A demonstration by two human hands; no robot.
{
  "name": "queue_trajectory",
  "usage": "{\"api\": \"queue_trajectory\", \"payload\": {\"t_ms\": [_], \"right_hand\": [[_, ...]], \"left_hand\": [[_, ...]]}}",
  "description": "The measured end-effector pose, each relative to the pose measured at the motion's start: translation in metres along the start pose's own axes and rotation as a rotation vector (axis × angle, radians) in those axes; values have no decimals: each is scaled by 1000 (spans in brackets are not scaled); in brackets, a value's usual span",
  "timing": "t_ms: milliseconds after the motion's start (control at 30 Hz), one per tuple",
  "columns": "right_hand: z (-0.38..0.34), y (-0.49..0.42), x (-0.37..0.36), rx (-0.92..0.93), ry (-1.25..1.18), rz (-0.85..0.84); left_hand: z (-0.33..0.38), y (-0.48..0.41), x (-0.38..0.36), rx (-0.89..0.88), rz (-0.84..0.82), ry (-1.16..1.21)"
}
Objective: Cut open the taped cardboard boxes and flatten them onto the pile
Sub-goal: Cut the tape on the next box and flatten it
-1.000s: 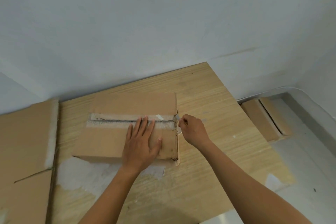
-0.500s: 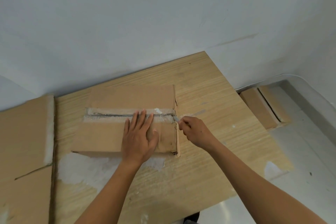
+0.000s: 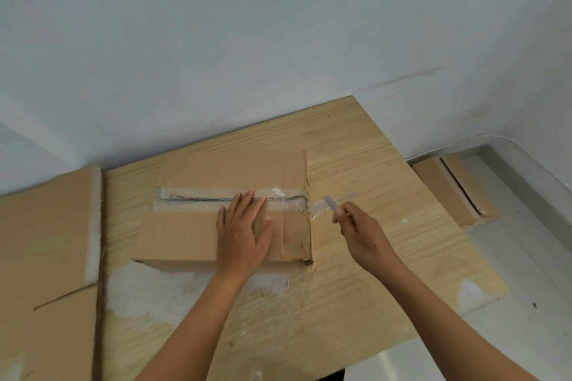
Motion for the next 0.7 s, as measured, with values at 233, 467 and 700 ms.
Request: {"api": "queue_trajectory", "payload": {"t_ms": [233, 467, 700], "right_hand": [[-42, -18, -14, 37, 36, 179], [-58, -31, -68, -34, 132, 139], [-62, -74, -80, -19, 344, 310]], "left_hand": [[-43, -11, 30, 18, 13, -74], [-146, -12, 68, 380, -70, -219], [-165, -5, 74, 479, -31, -72]]}}
Point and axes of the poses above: each hand's wrist, its own y-axis away from the middle knuckle, its own x-axis out of the back of the hand, z = x × y, the point moved 10 cm from there along -y, towards the middle knuckle, and after that the axes turned 6 degrees about -x, right-handed, at the moved point
